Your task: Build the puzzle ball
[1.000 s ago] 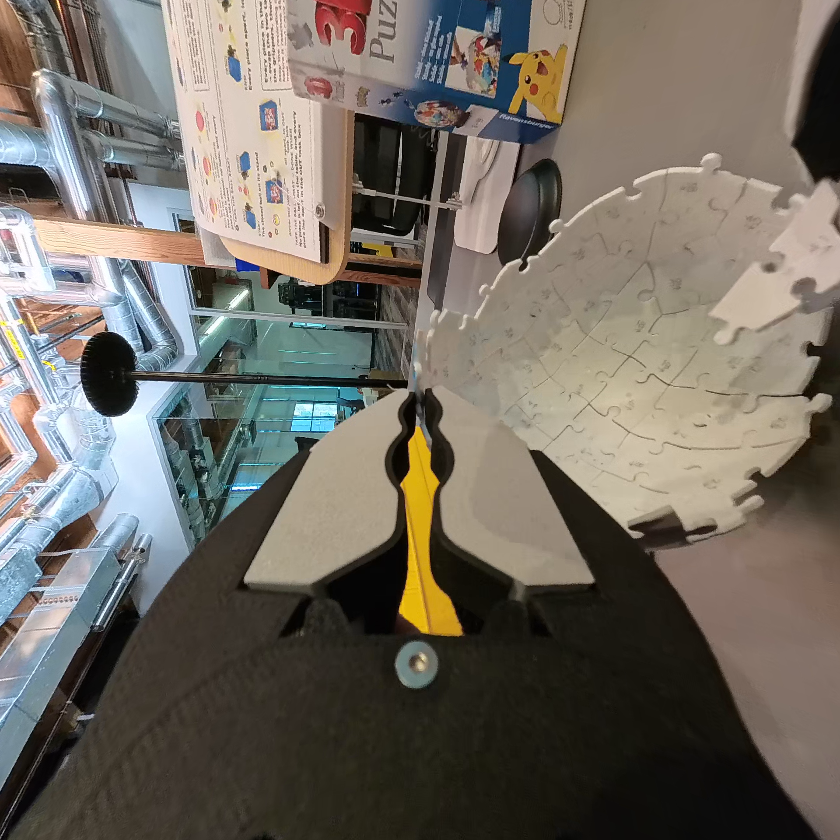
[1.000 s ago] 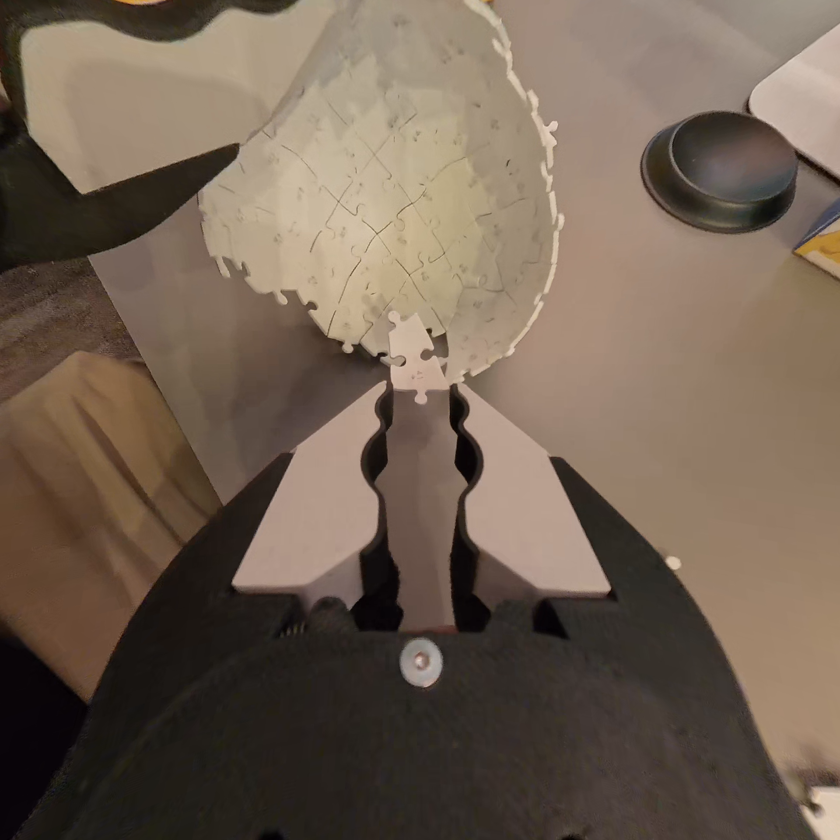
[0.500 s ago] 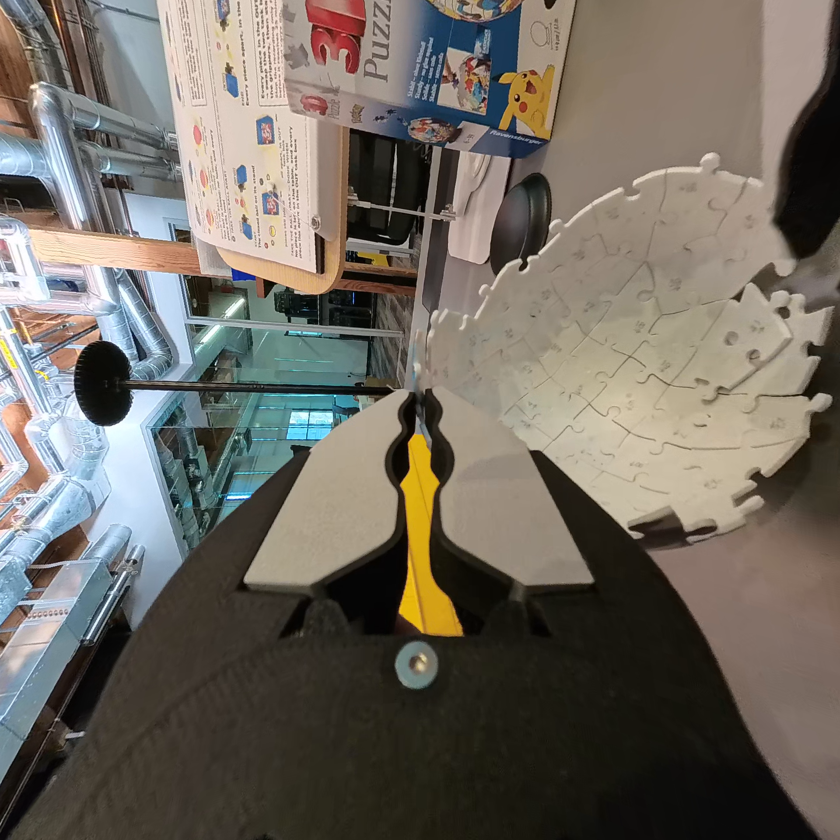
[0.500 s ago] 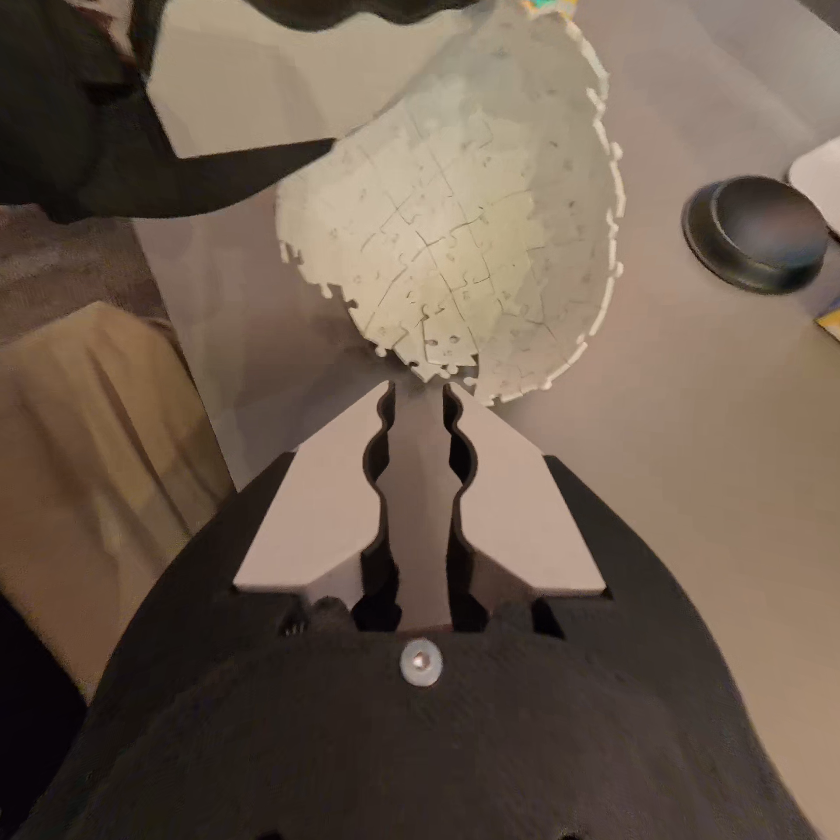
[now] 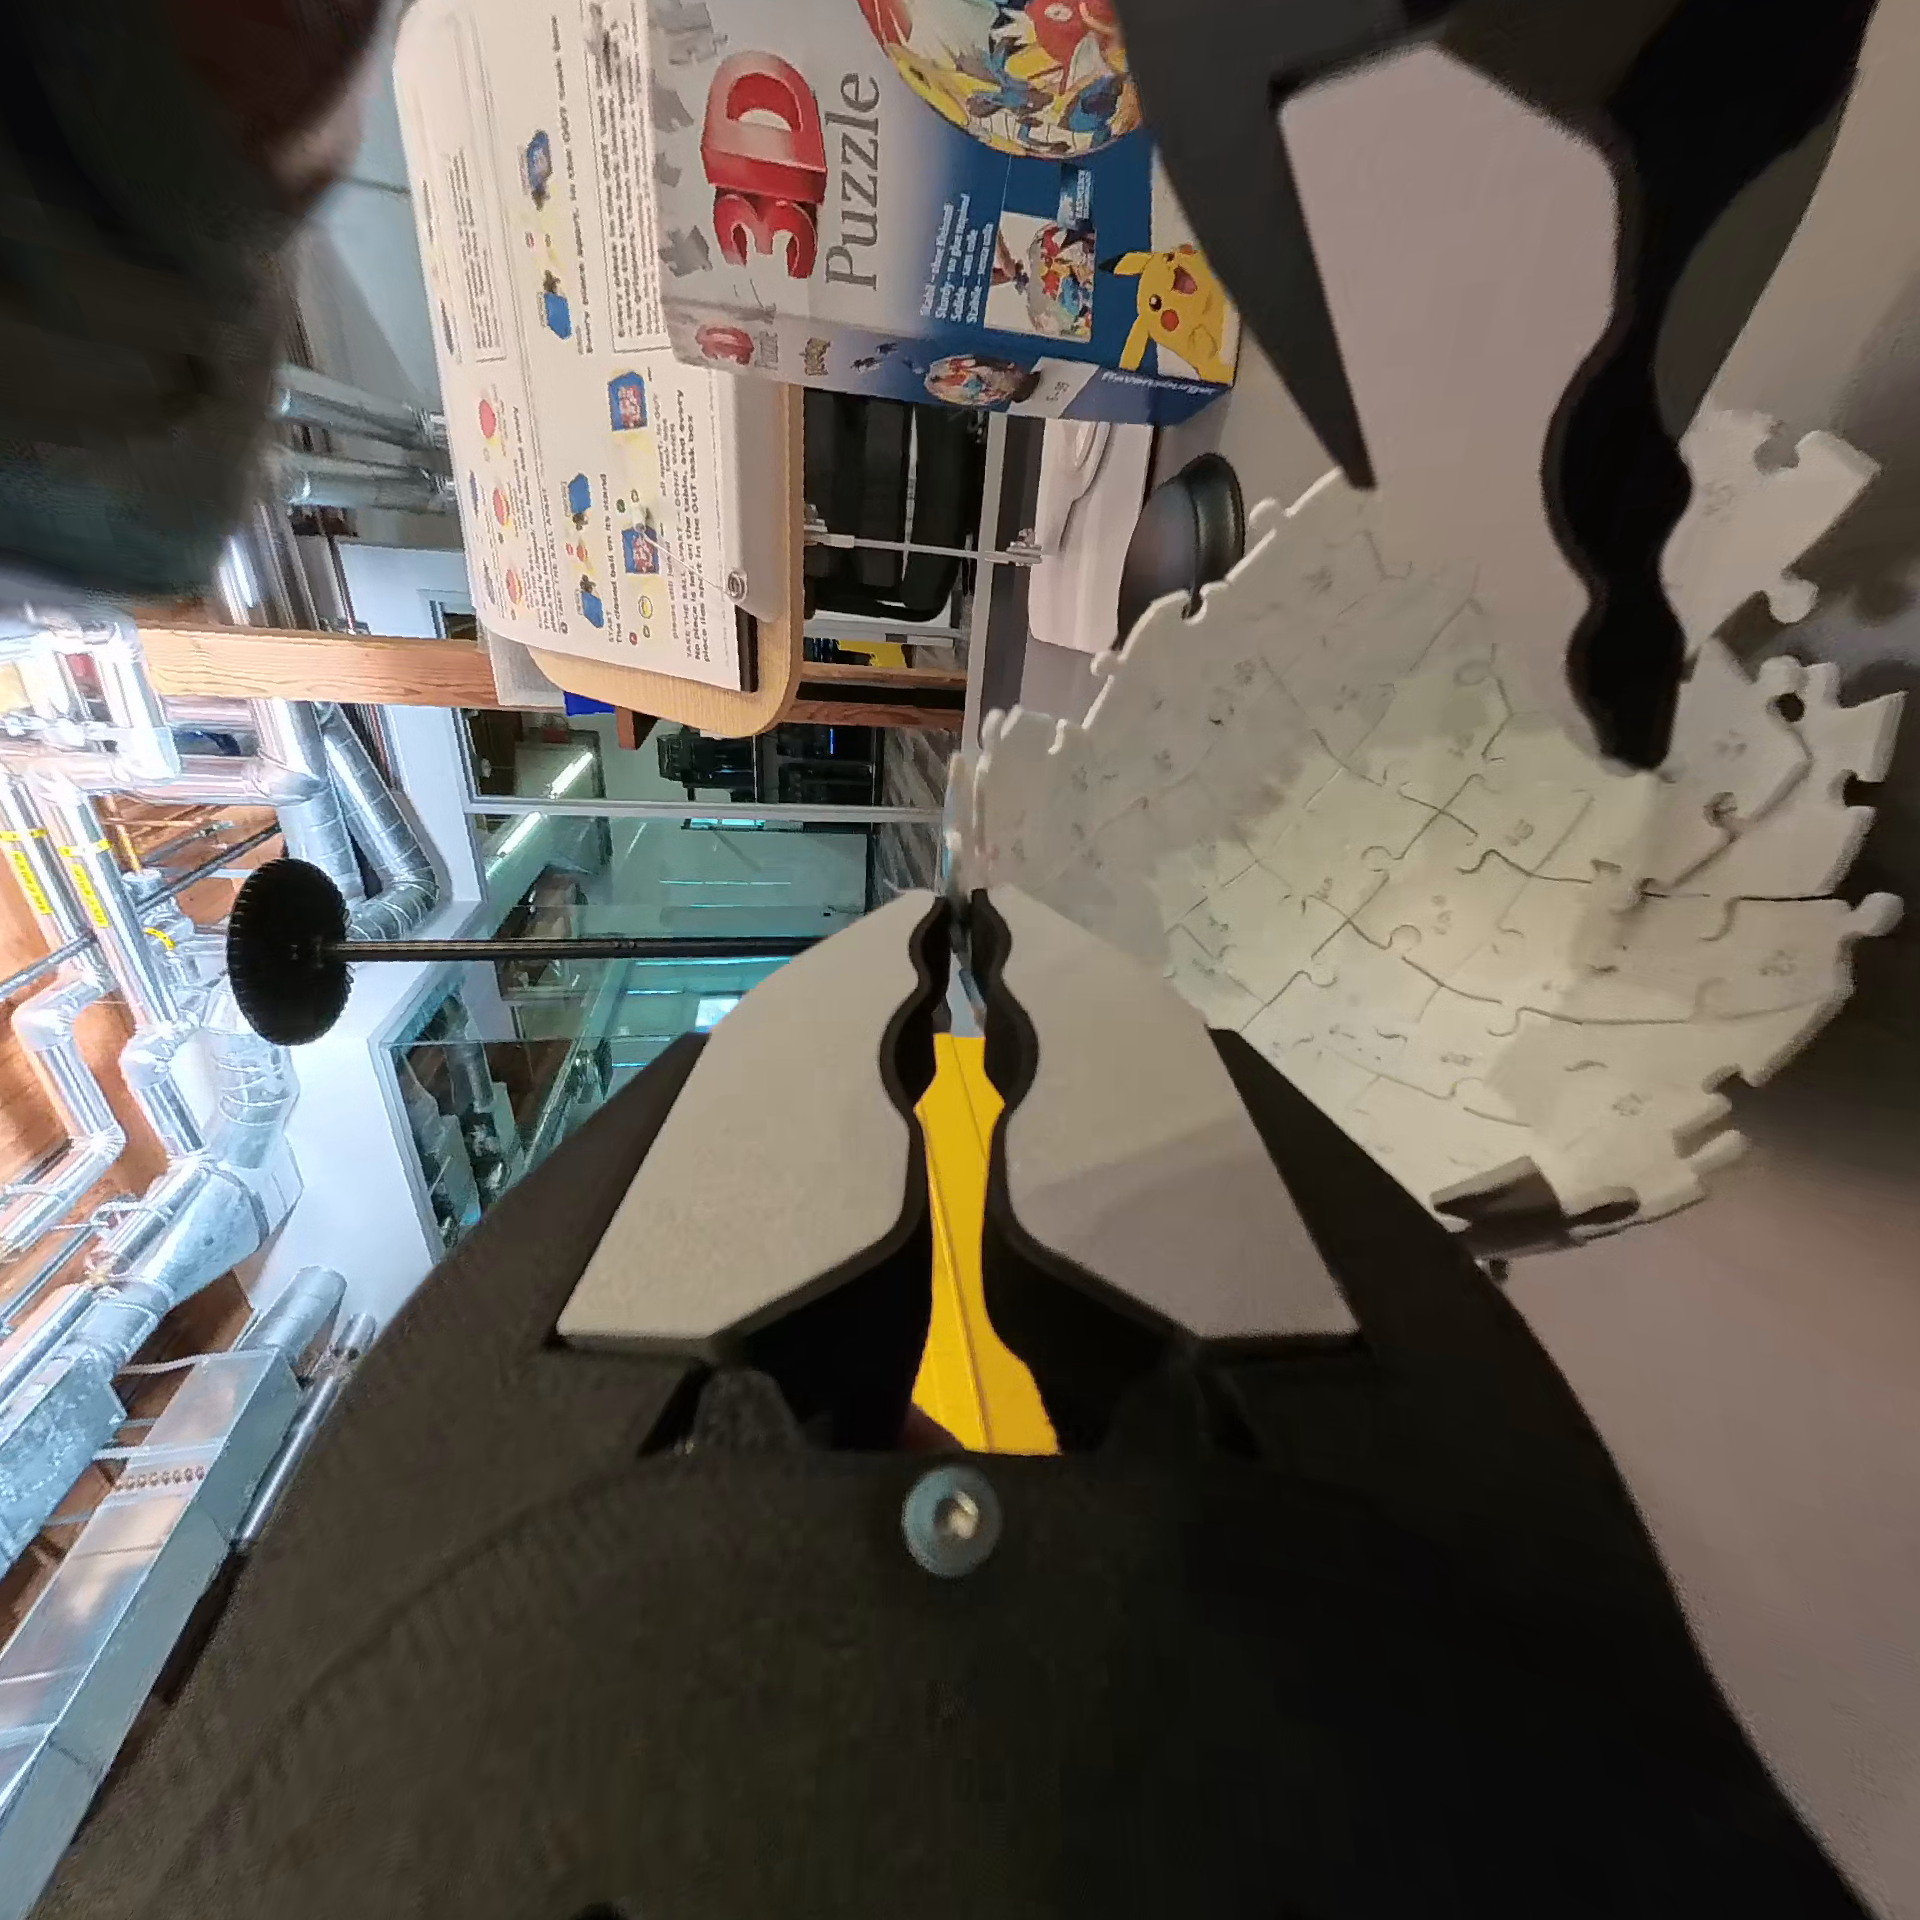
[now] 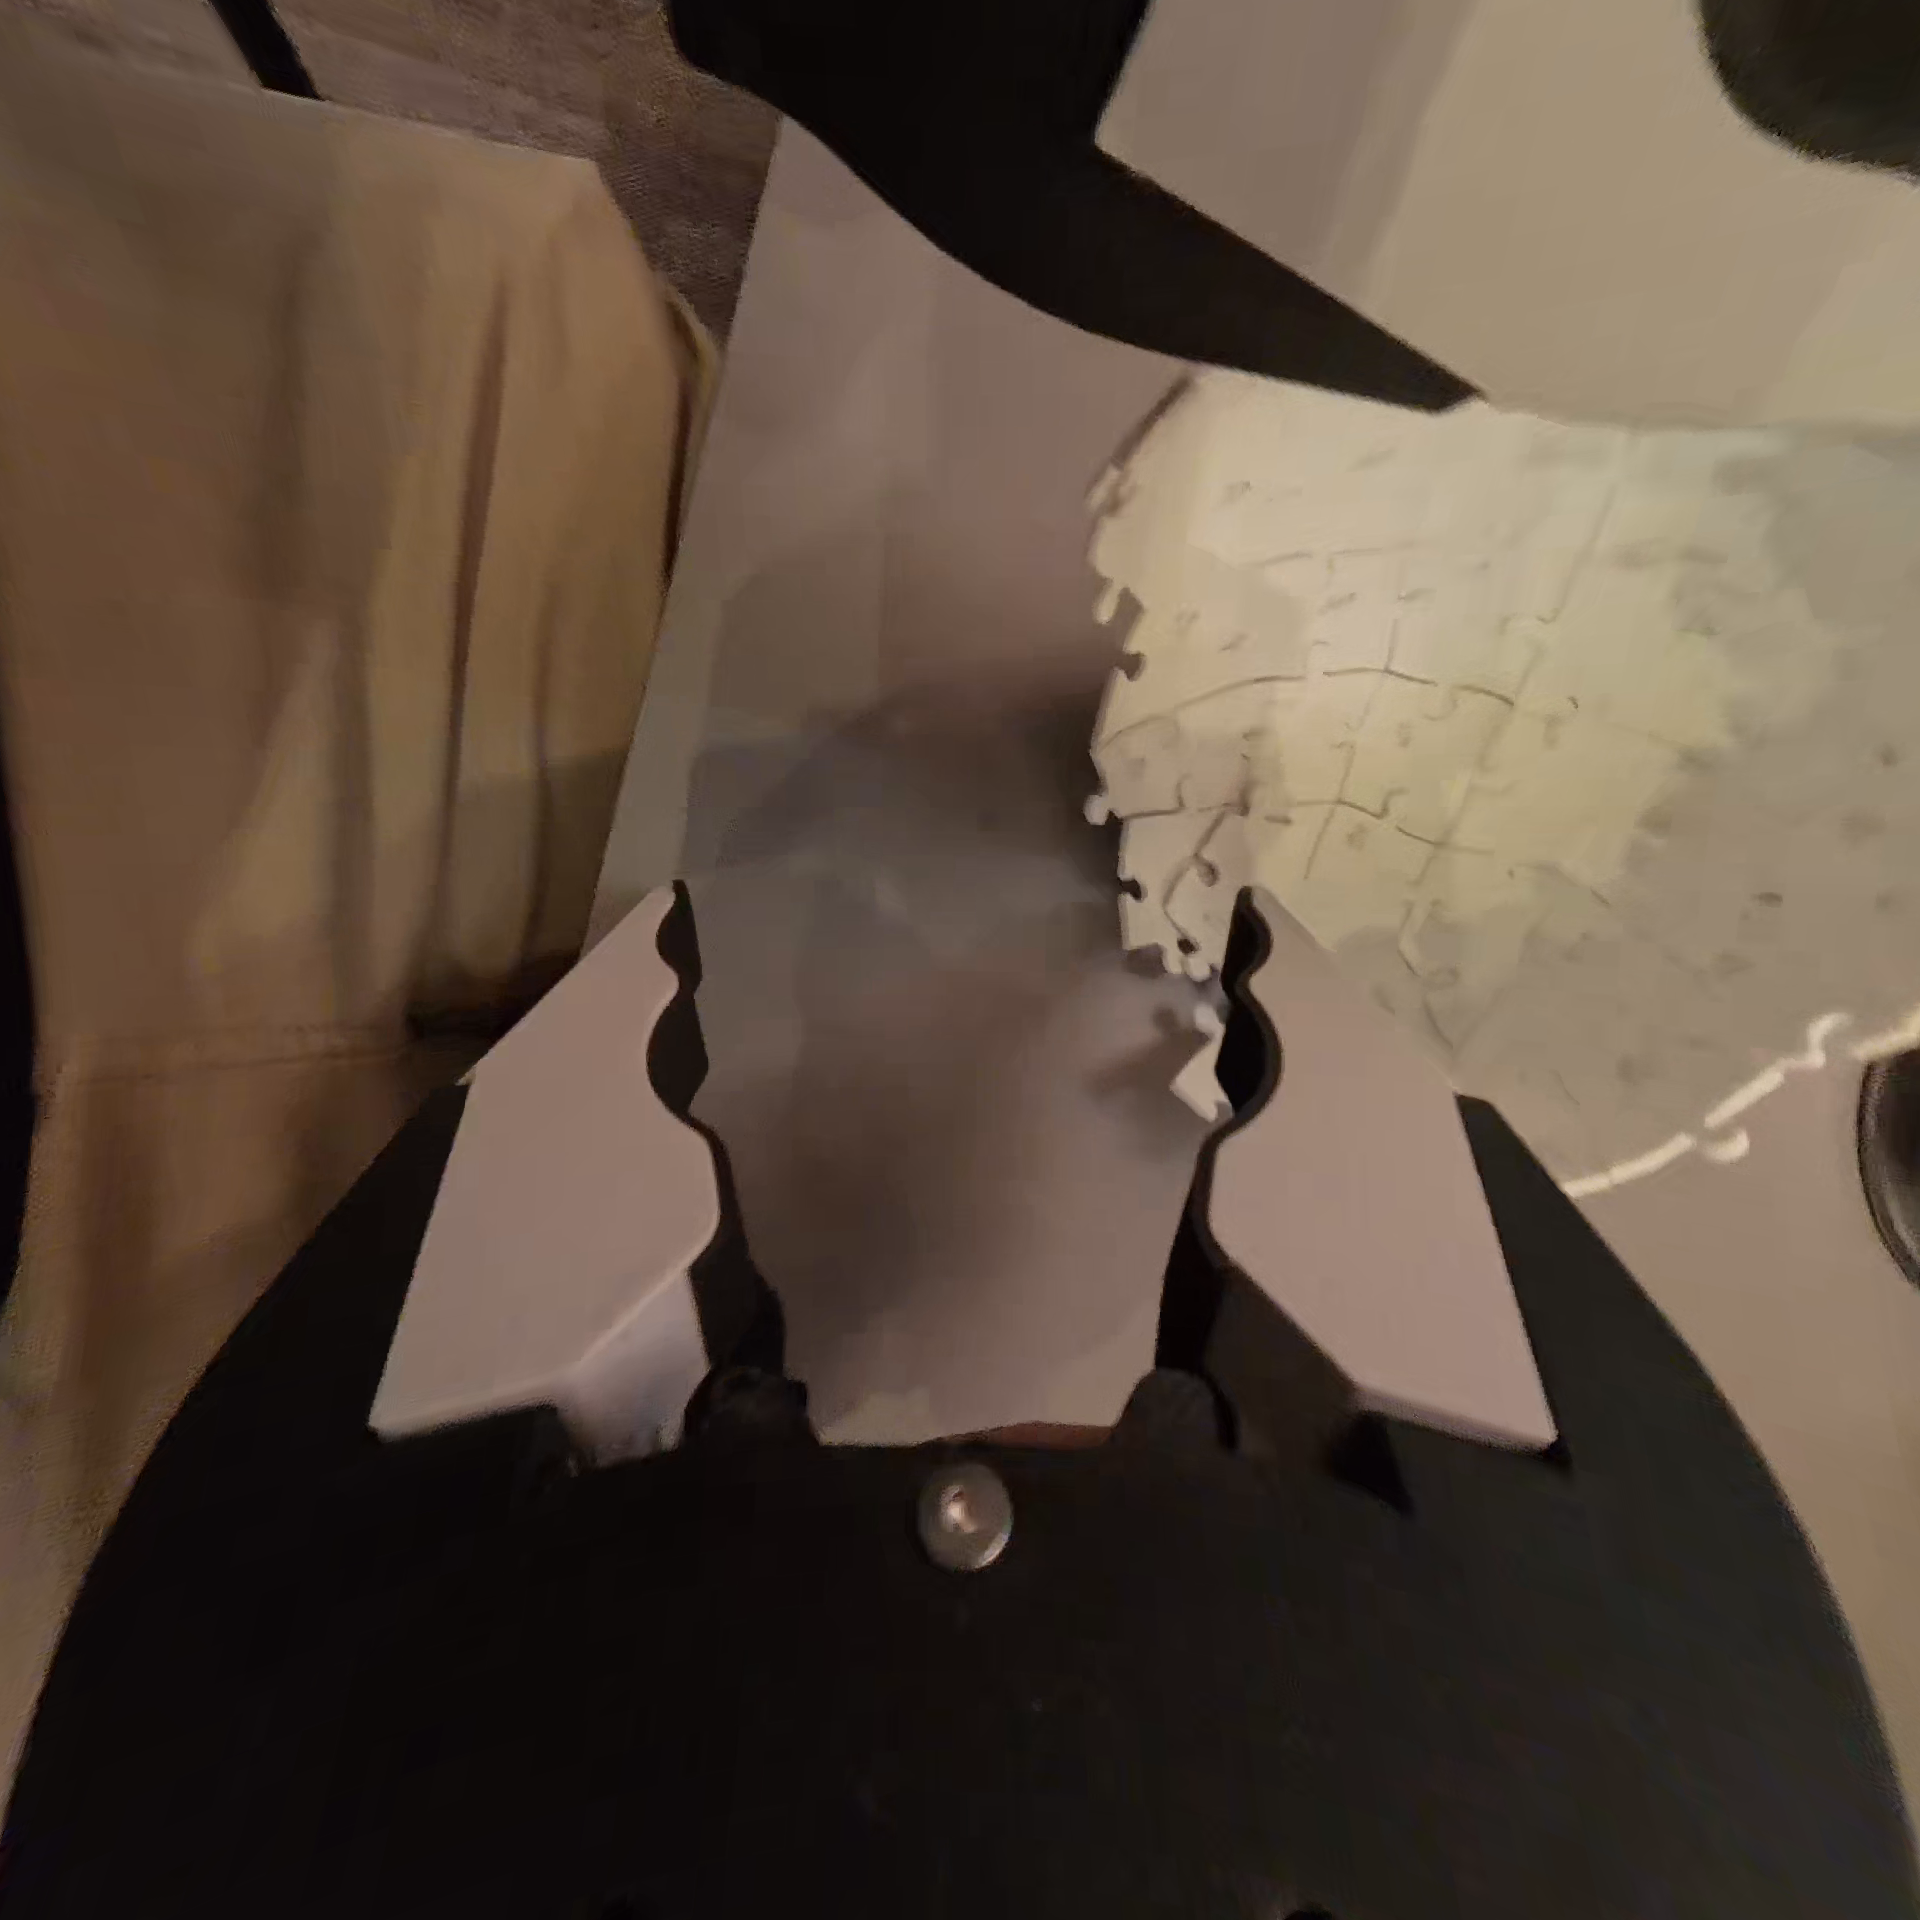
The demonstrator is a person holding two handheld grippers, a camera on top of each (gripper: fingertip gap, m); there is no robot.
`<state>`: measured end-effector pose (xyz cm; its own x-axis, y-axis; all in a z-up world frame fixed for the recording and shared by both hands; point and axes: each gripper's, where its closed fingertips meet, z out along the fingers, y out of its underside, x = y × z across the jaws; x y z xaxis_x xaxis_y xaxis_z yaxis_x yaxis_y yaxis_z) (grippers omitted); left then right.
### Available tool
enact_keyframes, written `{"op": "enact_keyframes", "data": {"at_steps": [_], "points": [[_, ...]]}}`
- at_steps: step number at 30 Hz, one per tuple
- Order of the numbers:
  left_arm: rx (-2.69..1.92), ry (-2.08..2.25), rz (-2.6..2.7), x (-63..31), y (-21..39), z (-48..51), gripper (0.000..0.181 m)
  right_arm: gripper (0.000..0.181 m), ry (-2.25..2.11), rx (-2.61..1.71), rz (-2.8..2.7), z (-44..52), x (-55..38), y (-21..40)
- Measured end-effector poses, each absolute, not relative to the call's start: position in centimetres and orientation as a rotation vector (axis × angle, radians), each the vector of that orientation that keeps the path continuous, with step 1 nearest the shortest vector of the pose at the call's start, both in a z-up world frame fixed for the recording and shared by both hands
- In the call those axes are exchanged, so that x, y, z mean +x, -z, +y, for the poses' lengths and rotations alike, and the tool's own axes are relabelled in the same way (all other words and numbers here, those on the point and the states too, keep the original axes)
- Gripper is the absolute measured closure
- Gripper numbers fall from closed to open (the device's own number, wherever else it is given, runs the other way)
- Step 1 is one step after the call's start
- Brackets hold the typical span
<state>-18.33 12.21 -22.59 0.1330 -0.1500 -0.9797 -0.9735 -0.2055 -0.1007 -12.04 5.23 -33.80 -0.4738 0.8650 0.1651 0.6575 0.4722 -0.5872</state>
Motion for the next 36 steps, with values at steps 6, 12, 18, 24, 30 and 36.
{"op": "enact_keyframes", "data": {"at_steps": [6,12,18,24,30,36], "points": [[-1.509,-1.169,1.158,-18.2,22.6,12.2,0.178,0.067,-0.63,-1.209,-2.357,4.9,-12.1,34.5],[-1.474,-1.166,1.177,-18.2,22.6,12.4,0.178,0.066,-0.672,-1.235,-2.354,4.7,-12.0,35.0],[-1.454,-1.166,1.187,-17.9,22.5,12.4,0.178,0.066,-0.682,-1.298,-2.379,4.8,-11.5,35.4],[-1.445,-1.166,1.199,-17.7,22.5,12.4,0.178,0.068,-0.652,-1.314,-2.405,4.8,-11.1,35.4],[-1.431,-1.17,1.206,-17.6,22.5,12.5,0.178,0.061,-0.647,-1.261,-2.426,4.8,-11.8,35.4],[-1.426,-1.172,1.208,-17.6,22.4,12.5,0.178,0.052,-0.618,-1.296,-2.498,4.9,-11.4,35.9]]}}
